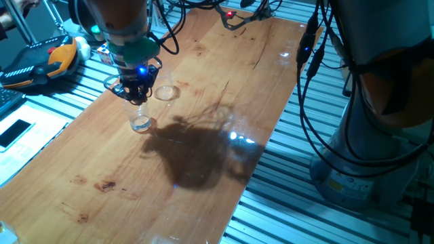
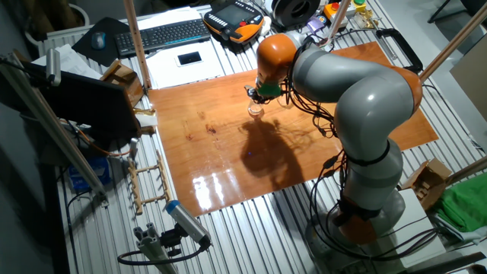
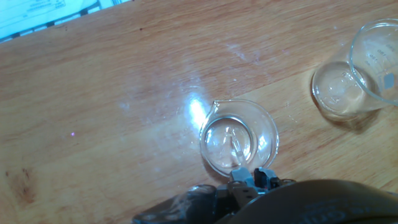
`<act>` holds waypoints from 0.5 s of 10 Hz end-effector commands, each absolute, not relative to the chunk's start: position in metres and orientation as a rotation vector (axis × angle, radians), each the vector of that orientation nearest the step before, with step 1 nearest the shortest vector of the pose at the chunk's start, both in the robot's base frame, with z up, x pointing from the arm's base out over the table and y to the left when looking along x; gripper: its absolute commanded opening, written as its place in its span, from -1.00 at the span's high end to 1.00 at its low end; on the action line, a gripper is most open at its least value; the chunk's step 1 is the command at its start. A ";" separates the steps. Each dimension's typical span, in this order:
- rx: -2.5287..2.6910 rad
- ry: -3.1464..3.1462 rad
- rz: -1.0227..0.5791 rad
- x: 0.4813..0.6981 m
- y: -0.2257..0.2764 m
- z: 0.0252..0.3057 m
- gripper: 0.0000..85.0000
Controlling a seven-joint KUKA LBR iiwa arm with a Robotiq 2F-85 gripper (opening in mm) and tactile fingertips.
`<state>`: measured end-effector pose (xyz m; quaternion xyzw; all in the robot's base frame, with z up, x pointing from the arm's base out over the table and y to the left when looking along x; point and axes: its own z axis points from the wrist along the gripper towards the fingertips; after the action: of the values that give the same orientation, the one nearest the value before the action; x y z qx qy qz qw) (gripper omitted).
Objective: Transfer liquid using a dropper
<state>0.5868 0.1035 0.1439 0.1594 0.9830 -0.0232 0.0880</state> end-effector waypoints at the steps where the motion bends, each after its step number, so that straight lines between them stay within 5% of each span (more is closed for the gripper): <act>1: 0.474 2.925 -0.069 0.587 0.104 0.144 0.98; 5: 0.506 2.926 -0.049 0.586 0.103 0.159 0.98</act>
<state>0.5861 0.1034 0.1577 0.1697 0.9816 -0.0169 0.0862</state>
